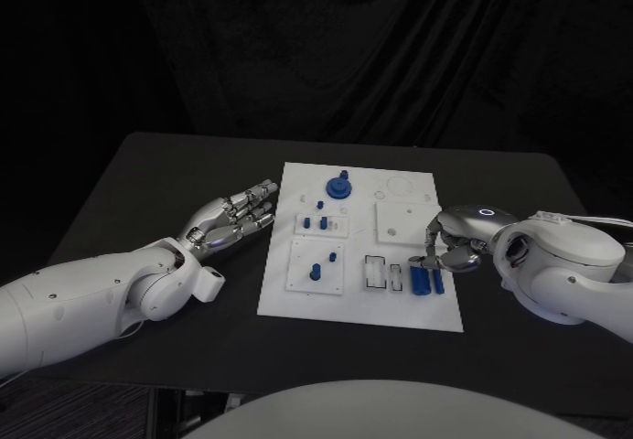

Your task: Assemble the parts on the task board

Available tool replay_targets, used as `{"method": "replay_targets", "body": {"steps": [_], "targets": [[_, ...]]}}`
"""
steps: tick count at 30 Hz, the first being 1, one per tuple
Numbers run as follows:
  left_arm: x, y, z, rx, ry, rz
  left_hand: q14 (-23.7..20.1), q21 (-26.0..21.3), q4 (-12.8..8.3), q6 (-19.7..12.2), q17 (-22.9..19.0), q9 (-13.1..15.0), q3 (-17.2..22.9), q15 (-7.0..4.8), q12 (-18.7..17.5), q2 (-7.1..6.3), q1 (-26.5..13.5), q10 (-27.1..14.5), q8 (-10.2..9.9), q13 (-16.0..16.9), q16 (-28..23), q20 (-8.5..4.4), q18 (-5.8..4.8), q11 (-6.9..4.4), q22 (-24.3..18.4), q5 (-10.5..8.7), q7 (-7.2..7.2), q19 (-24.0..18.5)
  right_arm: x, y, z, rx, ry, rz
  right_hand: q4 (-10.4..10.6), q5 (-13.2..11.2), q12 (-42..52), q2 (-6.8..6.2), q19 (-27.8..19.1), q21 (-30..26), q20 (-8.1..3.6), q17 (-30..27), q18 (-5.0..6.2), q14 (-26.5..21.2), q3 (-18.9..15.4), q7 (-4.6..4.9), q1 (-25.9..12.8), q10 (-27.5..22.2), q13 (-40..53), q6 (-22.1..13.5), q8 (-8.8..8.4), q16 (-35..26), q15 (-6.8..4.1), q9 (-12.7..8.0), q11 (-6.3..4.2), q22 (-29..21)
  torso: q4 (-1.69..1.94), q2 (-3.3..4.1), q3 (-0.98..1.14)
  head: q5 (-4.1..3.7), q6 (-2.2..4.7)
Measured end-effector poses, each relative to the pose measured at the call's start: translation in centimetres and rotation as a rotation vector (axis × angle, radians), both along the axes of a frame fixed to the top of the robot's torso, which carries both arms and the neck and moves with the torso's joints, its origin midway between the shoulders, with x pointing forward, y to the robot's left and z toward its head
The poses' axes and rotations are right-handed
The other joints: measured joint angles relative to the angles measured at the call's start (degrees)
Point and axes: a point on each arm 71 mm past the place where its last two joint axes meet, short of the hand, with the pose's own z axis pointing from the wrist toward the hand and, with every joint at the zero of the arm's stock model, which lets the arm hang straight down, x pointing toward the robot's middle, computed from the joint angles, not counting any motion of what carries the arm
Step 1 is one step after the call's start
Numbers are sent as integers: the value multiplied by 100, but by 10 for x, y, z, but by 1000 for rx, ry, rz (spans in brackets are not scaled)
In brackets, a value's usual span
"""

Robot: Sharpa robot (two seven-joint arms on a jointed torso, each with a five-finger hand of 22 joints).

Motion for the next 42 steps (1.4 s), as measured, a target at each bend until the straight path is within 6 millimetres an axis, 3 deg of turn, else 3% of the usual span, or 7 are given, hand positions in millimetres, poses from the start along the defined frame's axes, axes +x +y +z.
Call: {"method": "replay_targets", "body": {"steps": [7,11,17,34,37,42], "targets": [[0,1,0,1,0,2,0,0,0,0,0,0,0,0,0,0,0,0,0,0,0,0,0,0,0,0,0,0,-7,1,-3,-50,-12,2,0,0,0,-60,0,27,-40,0,1,-1,0,-53,-60,-2,-1,-217,257,0,-40,417,-40,0,9,-5,-22,0,0],[0,1,0,2,0,3,0,0,0,0,0,0,0,0,0,0,0,0,0,0,0,0,0,0,0,0,0,0,-11,3,-5,-69,-23,5,0,20,0,-60,-21,27,-61,0,1,-17,0,-84,-60,-22,-1,-248,428,0,-57,669,-60,0,9,-7,-25,4,0],[1,2,0,3,0,3,0,0,0,0,-4,0,0,0,0,0,0,0,0,0,0,0,0,0,1,0,0,0,-15,4,-9,-91,-32,11,0,20,0,-45,0,27,-82,-1,2,3,0,-92,-135,-22,-1,-256,566,0,-76,870,-60,-1,4,-8,-23,-2,0],[1,1,-1,2,0,1,0,0,0,0,-4,0,0,0,0,0,0,-1,0,0,0,3,2,1,10,-3,0,0,-16,6,-18,-118,-41,23,-1,20,0,24,-1,27,-81,-1,3,3,64,-92,-204,-22,-2,-297,566,0,-76,942,-60,-1,-1,-8,-16,34,0],[1,0,-1,1,1,-1,0,0,9,0,-3,0,9,0,0,0,0,-21,0,0,0,42,92,21,10,-24,0,1,-15,6,-20,-121,-39,23,0,20,0,47,-1,9,-81,-1,4,3,64,-92,-227,-22,-2,-297,566,0,-76,943,-60,-1,2,-10,-15,29,0],[1,0,-1,1,2,-1,0,0,16,0,-2,0,15,0,0,0,0,-21,0,0,0,42,91,21,10,-24,0,0,-16,7,-24,-123,-32,26,-1,20,0,71,-1,-33,-81,-2,4,3,96,-54,-251,-22,-2,-336,510,0,-76,923,-60,-1,6,-10,-16,29,0]]}}
